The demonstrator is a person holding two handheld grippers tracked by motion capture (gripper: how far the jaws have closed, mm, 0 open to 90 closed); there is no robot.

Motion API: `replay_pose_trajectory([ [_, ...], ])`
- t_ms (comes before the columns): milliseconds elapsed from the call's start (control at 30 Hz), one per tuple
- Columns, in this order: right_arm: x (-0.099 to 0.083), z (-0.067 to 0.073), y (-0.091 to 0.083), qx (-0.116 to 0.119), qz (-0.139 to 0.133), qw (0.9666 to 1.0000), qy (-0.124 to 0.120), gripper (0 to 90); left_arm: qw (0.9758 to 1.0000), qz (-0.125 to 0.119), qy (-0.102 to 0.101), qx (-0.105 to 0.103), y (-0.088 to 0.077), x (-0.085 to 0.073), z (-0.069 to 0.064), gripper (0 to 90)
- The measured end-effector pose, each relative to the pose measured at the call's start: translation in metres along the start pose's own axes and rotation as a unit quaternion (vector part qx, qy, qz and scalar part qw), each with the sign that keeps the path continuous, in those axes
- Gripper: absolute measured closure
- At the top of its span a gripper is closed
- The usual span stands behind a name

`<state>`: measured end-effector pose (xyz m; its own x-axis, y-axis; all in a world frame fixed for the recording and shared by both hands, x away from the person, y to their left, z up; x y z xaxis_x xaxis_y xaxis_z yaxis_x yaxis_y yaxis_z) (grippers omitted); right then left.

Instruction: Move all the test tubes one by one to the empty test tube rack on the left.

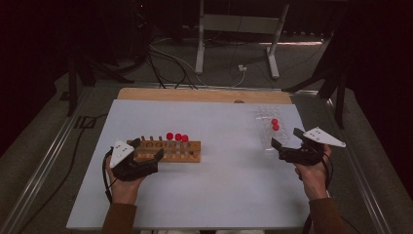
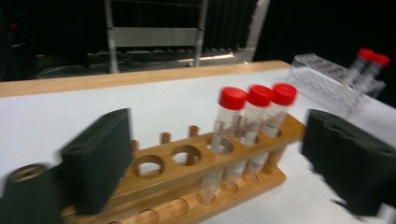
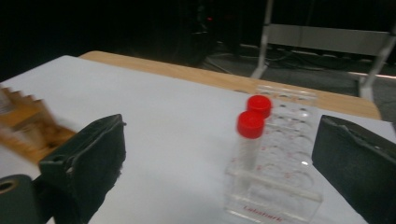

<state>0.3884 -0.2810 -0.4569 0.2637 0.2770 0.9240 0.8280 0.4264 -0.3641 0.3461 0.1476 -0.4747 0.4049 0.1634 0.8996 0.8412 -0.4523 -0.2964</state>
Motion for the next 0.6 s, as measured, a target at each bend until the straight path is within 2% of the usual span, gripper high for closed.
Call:
replay_pose_trajectory([
  [100,-0.003,-0.005,0.009,-0.01,0.008,0.9999,0.004,5.1,1.0,-0.005,0.0,0.001,-0.005,0.003,0.002,0.6],
  [200,-0.009,-0.008,0.021,-0.013,0.021,0.9996,0.012,8.7,1.0,-0.008,0.003,0.004,-0.008,0.005,0.004,0.6],
  [267,-0.013,-0.009,0.028,-0.013,0.031,0.9994,0.012,20.1,0.9999,-0.006,0.004,0.008,-0.008,0.005,0.006,0.6],
  [400,-0.02,-0.011,0.041,-0.032,0.047,0.9983,0.009,36.3,0.9999,-0.001,0.003,0.011,-0.007,0.002,0.009,0.6],
  [467,-0.023,-0.013,0.046,-0.047,0.054,0.9974,0.006,42.8,0.9999,0.001,0.002,0.012,-0.007,0.002,0.01,0.6],
  [600,-0.029,-0.015,0.055,-0.056,0.066,0.9962,0.008,54.8,0.9999,0.002,0.0,0.017,-0.007,0.001,0.011,0.6],
])
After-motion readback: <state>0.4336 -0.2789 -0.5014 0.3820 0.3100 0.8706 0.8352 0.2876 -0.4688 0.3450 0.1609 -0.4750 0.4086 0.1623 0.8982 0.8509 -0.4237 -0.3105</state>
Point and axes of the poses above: each handheld gripper's, and its own axes: y roughly forward along the jaws, x roughly out of its top, z roughly to its left, the point moved 9 cm from there along y, roughly forward along the jaws, and after that the axes turned 11 degrees about -y, right-handed, at the moved point
